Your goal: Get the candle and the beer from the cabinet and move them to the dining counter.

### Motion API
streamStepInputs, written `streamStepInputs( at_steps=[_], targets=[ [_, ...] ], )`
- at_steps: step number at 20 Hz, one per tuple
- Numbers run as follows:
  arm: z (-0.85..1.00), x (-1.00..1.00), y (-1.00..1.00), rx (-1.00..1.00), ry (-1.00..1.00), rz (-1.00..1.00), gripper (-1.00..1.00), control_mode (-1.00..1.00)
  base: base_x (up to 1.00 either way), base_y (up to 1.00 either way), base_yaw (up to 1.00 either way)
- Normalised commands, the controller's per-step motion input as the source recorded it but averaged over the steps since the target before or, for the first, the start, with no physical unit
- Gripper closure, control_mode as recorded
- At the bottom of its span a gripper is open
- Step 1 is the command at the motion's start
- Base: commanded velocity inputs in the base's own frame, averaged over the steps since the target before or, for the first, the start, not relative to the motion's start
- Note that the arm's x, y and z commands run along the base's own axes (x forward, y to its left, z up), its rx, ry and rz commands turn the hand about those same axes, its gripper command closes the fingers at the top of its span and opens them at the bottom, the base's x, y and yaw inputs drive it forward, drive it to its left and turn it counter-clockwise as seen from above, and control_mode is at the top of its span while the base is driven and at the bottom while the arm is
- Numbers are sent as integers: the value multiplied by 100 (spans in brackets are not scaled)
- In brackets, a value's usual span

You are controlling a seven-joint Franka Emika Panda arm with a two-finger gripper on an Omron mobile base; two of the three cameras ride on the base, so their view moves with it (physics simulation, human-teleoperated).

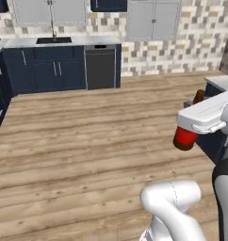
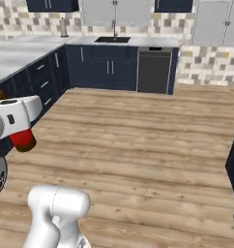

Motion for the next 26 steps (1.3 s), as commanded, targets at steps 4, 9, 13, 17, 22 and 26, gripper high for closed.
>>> streamStepInputs(
  at_steps=[4, 9, 13, 17, 22, 26],
  targets=[
    [0, 0, 0, 0, 0, 0, 100, 100, -1, 47, 44],
    [0, 0, 0, 0, 0, 0, 100, 100, 0, 48, 43],
    [0, 0, 0, 0, 0, 0, 100, 100, 13, 46, 41],
    [0, 0, 0, 0, 0, 0, 100, 100, 55, 40, 35],
    [0, 0, 0, 0, 0, 0, 100, 100, 88, 28, 29],
    [0, 0, 0, 0, 0, 0, 100, 100, 96, 27, 27]
  ],
)
